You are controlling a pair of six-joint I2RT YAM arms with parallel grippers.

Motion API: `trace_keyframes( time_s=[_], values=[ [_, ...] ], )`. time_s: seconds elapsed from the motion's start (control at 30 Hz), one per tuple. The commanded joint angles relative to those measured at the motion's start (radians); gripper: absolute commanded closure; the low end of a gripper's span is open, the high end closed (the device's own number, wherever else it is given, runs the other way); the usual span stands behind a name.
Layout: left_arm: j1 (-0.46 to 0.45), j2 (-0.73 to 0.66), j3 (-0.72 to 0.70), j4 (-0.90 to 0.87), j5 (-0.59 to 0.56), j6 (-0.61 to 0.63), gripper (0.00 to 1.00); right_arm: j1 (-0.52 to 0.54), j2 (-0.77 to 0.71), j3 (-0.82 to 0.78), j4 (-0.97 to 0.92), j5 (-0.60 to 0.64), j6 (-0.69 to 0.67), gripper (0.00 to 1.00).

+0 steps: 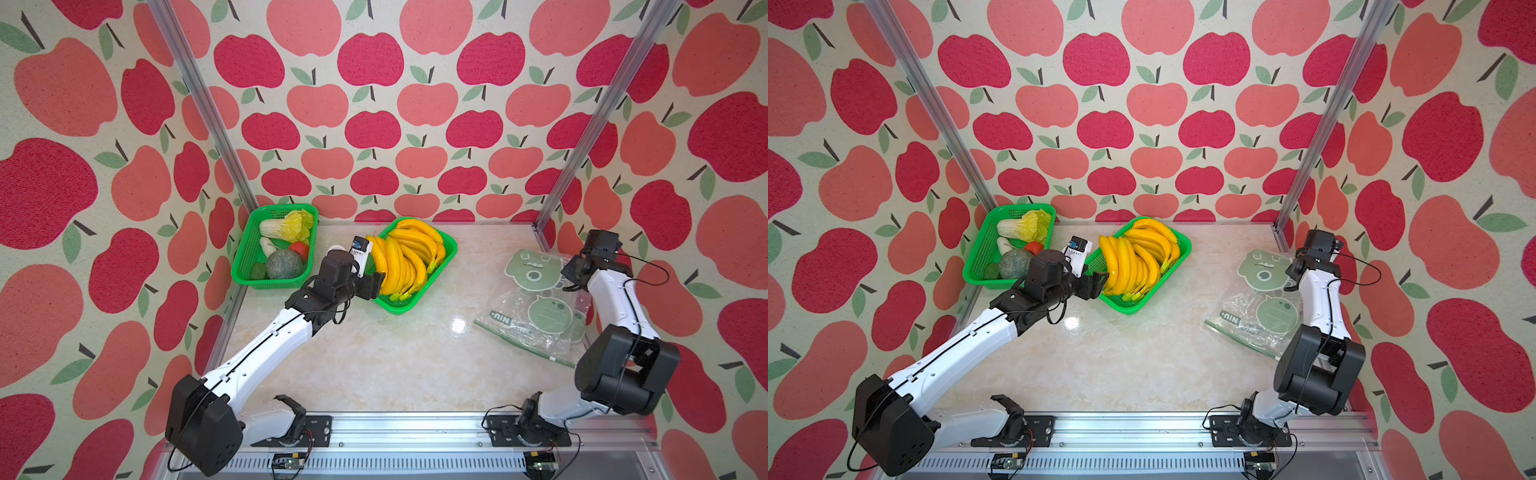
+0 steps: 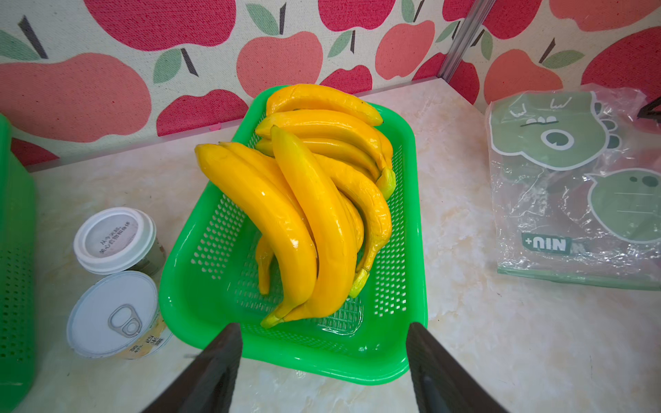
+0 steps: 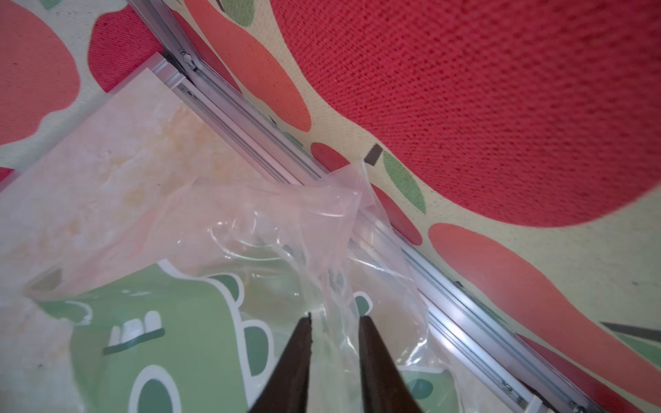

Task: Open the zip-top bag and take out the banana
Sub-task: Place the zipper food storage bag in the zipper food storage bag.

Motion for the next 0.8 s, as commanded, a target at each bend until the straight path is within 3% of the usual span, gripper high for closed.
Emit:
trace_keyframes(
  time_s=[0.0, 0.2, 0.47, 0.7, 0.77],
  values=[
    [0.014, -0.032, -0.035, 0.012, -0.036, 0.003, 0.24, -0.001, 0.032, 0.031, -0.054, 0.125, 0.014, 0.59],
    [0.020, -0.085, -0.055, -0.039, -0.071, -0.011, 0.24, 0.042, -0.094, 0.012, -0.060, 0.098, 0.026, 0.39],
    [0.053, -0.209, -0.114, -0.142, -0.144, -0.039, 0.21, 0.223, -0.288, -0.065, -0.081, -0.033, 0.069, 0.29],
    [0.217, -0.286, -0.192, -0.205, -0.146, -0.097, 0.15, 0.374, -0.323, -0.258, 0.159, -0.402, 0.064, 0.24],
    [0.256, -0.297, -0.215, -0.200, -0.145, -0.119, 0.02, 0.368, -0.245, -0.269, 0.181, -0.445, 0.098, 0.23]
  ],
)
